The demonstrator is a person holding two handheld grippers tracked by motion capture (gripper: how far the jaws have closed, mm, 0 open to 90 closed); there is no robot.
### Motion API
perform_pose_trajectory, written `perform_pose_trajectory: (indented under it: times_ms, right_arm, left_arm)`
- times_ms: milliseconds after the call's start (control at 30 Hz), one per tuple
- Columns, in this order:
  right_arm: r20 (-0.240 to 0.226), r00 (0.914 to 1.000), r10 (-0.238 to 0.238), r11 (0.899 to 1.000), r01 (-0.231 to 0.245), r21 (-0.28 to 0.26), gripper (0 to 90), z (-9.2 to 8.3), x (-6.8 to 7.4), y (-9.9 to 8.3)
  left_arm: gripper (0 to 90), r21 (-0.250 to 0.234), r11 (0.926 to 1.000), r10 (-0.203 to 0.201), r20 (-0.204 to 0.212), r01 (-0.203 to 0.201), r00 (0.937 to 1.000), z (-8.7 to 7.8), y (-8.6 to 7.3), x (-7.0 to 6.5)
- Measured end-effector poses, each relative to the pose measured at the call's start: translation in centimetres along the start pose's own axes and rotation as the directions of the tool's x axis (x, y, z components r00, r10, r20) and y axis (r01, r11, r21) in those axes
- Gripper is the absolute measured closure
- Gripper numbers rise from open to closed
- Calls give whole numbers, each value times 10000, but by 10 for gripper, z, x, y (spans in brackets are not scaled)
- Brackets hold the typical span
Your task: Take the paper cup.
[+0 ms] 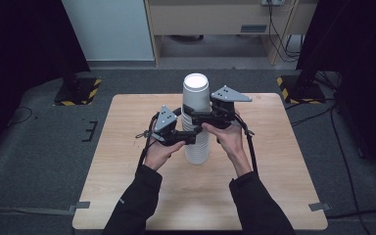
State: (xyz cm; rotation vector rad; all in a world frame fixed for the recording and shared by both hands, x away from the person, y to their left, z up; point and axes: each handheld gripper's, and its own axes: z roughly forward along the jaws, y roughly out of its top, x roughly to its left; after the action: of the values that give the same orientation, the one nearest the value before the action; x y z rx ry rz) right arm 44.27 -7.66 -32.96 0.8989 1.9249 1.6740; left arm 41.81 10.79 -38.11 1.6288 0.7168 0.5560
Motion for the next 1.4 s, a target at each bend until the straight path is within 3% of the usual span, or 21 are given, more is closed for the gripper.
perform_pose_trajectory:
  times_ms: [567,633,733,833,933,1400]
  right_arm:
    - [-135,9999,-89,9999,87,-137,139,1,-3,0]
    - [-178,9998,-119,9995,113,-306,146,0,-3,1]
    - [-327,9994,96,9952,-127,-967,149,-5,-3,8]
    - [-200,9997,-153,9959,135,-889,148,-7,0,13]
    - [-314,9994,163,9924,-200,-1213,149,-8,-1,15]
    - [-384,9985,391,9805,-458,-1910,149,-15,0,41]
  left_arm:
    - [86,-3,10000,0,-9,0,10000,0,0,1]
    - [86,-14,10000,-1,25,1,10000,0,-1,1]
    - [85,7,10000,50,41,-50,10000,-1,0,0]
    - [85,-34,10000,-5,28,5,10000,-1,0,0]
    - [86,-30,10000,-6,13,6,10000,-2,0,-1]
    - [100,-85,10000,45,24,-45,10000,-5,1,0]
